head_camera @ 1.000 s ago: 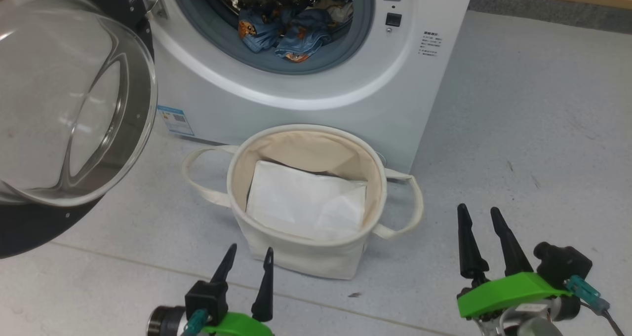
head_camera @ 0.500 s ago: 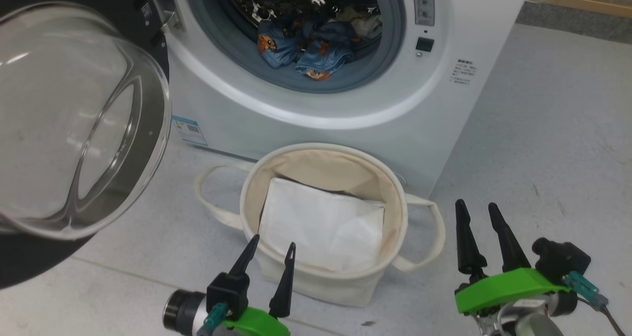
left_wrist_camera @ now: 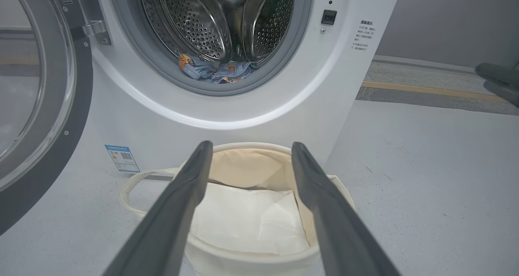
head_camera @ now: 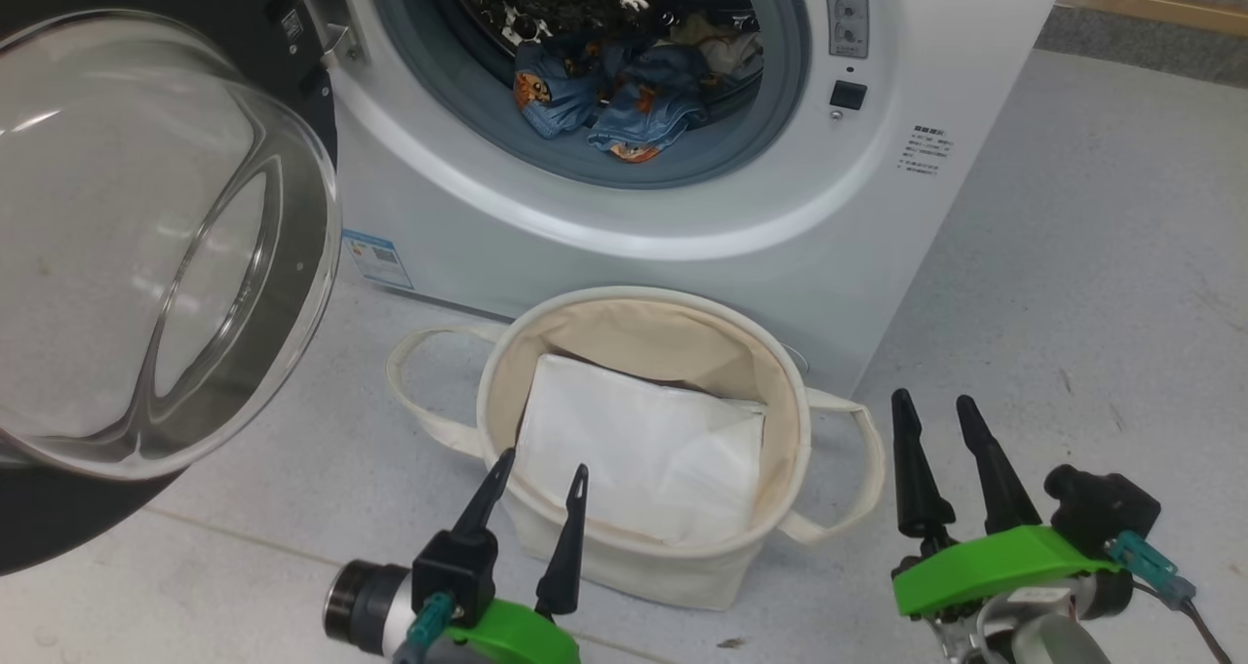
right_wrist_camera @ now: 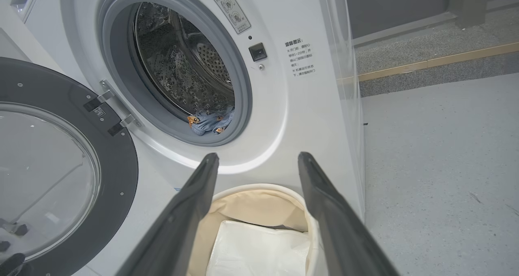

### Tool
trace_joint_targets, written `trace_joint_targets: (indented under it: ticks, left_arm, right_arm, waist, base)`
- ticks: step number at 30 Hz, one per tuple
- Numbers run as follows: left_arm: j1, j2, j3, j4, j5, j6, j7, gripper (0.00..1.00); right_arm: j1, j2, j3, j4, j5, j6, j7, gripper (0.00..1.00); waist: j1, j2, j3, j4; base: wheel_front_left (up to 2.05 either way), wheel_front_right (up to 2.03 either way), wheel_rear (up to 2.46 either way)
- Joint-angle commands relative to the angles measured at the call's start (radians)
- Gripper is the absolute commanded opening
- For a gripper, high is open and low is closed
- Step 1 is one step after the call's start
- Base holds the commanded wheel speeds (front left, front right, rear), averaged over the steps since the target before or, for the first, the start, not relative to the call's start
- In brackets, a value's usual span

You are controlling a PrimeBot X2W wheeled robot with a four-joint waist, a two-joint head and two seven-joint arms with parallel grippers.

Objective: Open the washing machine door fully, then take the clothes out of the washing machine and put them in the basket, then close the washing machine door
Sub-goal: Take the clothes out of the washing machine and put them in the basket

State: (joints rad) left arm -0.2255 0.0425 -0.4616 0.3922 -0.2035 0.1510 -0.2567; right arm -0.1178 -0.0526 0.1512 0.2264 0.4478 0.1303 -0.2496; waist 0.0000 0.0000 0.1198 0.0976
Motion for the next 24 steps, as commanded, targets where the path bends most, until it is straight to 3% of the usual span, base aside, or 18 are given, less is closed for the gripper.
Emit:
trace_joint_targets:
  ticks: [1,17,24]
  left_arm:
    - [-0.013,0.008,0.039,-0.034,0.011,0.009,-0.005,1.00]
    - [-0.017,0.008,0.056,-0.041,0.025,0.016,-0.005,1.00]
    - [-0.071,0.008,0.088,-0.031,0.042,0.020,-0.005,1.00]
  right_arm:
    - [-0.024,0.002,0.028,-0.037,0.002,0.000,-0.012,1.00]
    - [-0.013,0.002,0.060,-0.047,-0.006,0.000,-0.012,1.00]
    - [-0.012,0.002,0.082,-0.063,-0.015,0.000,-0.012,1.00]
  waist:
    - [0.0000,0.0000,0.000,0.000]
    - [0.0000,0.0000,0.015,-0.008]
    - [0.0000,0.0000,0.072,-0.037]
  base:
    - [0.00,0.00,0.00]
    - [0.00,0.00,0.00]
    - [0.00,0.00,0.00]
